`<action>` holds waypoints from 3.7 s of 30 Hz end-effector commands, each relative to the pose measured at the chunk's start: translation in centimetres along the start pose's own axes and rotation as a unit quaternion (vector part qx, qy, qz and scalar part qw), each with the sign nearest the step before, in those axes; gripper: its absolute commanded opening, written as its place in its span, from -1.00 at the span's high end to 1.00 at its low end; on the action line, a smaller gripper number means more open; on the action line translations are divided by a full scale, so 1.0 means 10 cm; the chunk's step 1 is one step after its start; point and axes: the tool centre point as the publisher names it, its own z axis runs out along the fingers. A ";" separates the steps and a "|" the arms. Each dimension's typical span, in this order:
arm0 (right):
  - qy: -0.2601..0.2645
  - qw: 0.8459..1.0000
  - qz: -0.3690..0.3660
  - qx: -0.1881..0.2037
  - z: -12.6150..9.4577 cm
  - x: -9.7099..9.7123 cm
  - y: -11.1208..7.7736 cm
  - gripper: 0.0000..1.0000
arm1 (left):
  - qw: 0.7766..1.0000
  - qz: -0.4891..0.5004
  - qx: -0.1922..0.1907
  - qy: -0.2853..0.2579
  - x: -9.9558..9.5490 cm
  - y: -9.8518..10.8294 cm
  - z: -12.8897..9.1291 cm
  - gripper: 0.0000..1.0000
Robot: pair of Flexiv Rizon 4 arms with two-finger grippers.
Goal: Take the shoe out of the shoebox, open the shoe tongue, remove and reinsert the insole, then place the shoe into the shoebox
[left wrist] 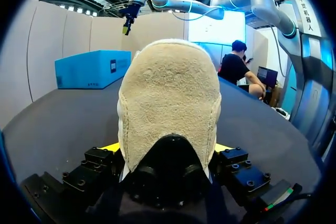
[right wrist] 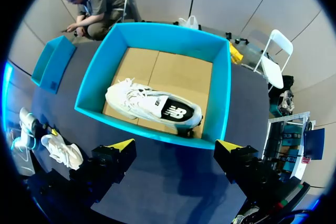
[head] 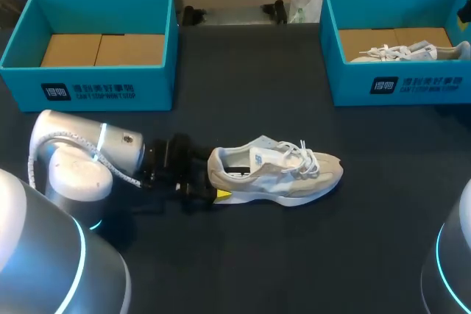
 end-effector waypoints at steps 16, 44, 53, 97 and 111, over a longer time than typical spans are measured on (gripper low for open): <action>-0.006 1.000 -0.001 0.022 0.12 0.34 0.23 -1.00 | 1.000 0.000 -0.001 0.001 0.00 0.00 0.00 1.00; -0.023 0.996 0.084 0.033 -0.13 2.53 -0.14 -1.00 | 1.000 0.000 -0.001 0.001 0.00 0.00 0.00 1.00; -0.023 0.998 0.046 0.035 -0.13 3.15 -0.52 -1.00 | 1.000 0.000 -0.001 0.001 0.00 0.00 0.00 1.00; 0.019 0.996 -0.050 0.075 0.08 4.36 -0.98 -1.00 | 1.000 0.000 -0.001 0.001 0.00 0.00 0.00 1.00; -0.046 0.994 0.086 0.044 0.17 4.63 -1.35 -1.00 | 1.000 0.000 -0.001 0.001 0.00 0.00 0.00 1.00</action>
